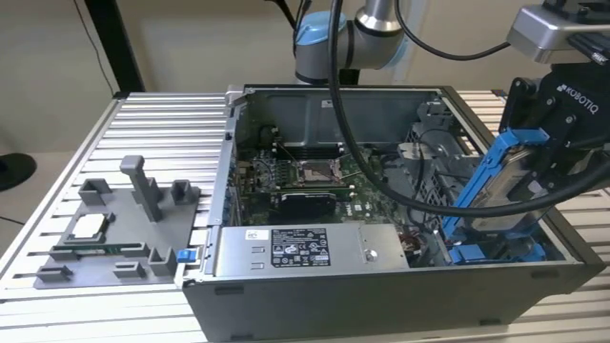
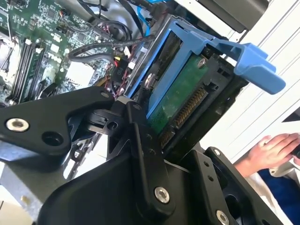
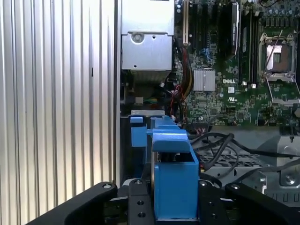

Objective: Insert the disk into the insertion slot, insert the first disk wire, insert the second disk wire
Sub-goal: 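Insert the disk into the insertion slot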

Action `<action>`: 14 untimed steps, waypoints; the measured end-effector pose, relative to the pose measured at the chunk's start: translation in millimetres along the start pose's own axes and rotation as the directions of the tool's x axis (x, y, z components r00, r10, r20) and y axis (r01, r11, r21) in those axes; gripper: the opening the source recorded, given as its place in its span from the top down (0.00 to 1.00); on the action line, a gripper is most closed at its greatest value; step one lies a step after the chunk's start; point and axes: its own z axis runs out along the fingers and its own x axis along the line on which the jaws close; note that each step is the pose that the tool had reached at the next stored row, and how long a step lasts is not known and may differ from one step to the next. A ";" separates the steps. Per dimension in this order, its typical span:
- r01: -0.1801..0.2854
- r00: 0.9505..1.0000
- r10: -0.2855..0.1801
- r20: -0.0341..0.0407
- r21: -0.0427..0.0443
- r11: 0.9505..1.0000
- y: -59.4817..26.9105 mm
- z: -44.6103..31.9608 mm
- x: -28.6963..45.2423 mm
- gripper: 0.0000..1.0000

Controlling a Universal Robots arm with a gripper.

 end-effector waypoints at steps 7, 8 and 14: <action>0.000 1.000 0.000 0.002 0.000 1.000 -1.6 4.8 0.4 1.00; 0.000 1.000 0.000 0.003 0.001 1.000 -1.8 5.4 0.5 1.00; 0.000 1.000 0.000 0.003 0.001 1.000 -2.2 12.5 1.1 1.00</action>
